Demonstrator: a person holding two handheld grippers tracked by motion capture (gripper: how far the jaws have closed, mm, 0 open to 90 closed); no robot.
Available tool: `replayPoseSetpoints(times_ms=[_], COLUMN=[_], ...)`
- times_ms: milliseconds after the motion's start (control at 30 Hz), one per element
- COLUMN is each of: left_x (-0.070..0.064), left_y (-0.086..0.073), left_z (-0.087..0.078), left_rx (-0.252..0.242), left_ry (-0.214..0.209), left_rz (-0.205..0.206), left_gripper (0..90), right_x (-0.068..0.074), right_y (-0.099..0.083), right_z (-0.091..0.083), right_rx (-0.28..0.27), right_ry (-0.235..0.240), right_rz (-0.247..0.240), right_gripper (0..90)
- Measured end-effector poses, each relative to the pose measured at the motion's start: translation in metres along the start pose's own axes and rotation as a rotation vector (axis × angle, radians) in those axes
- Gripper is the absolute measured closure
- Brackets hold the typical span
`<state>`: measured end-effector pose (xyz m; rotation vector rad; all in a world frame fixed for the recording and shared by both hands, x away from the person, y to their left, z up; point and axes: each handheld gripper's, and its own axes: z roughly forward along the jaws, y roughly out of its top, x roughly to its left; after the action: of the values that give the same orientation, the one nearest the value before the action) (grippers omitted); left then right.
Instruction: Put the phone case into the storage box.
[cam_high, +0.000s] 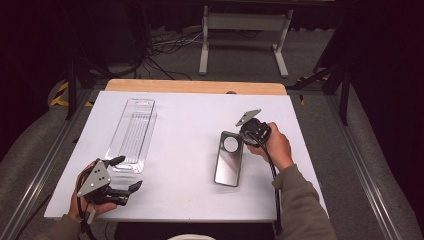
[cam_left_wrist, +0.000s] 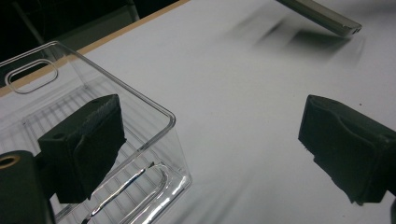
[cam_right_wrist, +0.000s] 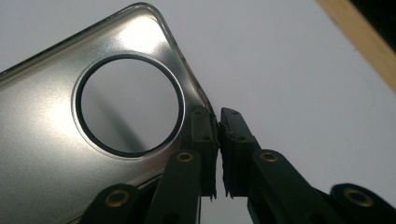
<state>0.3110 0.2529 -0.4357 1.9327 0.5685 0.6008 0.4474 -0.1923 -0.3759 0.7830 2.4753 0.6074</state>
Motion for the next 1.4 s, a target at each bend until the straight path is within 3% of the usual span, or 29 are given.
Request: replayPoseSetpoints(times_ms=[33, 300, 800, 967, 1067, 1200, 1267, 1400], left_x=[0.000, 0.000, 0.000, 0.001, 0.003, 0.002, 0.000, -0.003], left_y=[0.000, 0.001, 0.001, 0.004, 0.010, 0.022, 0.032, 0.044], left_z=[0.000, -0.001, -0.003, -0.004, -0.004, -0.001, 0.004, 0.014], left_rx=[0.000, -0.008, -0.009, -0.037, -0.051, -0.074, -0.084, -0.102], left_ry=[0.000, 0.011, 0.015, 0.043, 0.055, 0.051, 0.028, -0.010], left_rz=[0.000, 0.007, 0.010, -0.004, -0.015, 0.000, 0.030, 0.035], left_gripper=[7.4, 7.6, 8.3, 11.9, 12.7, 12.2, 12.1, 11.9], right_x=[0.000, 0.011, 0.021, 0.023, 0.025, 0.029, 0.033, 0.039], right_y=[0.000, -0.001, -0.004, -0.004, -0.004, -0.002, 0.000, 0.002], right_z=[0.000, -0.033, -0.061, -0.067, -0.071, -0.076, -0.078, -0.079], right_rx=[0.000, -0.157, -0.299, -0.345, -0.361, -0.380, -0.392, -0.398], right_ry=[0.000, -0.098, -0.242, -0.290, -0.298, -0.309, -0.325, -0.344], right_rz=[0.000, -0.003, -0.021, -0.023, -0.033, -0.038, -0.044, -0.067], right_gripper=[85.4, 85.4, 85.4, 85.4, 85.4, 85.3, 85.4, 85.4])
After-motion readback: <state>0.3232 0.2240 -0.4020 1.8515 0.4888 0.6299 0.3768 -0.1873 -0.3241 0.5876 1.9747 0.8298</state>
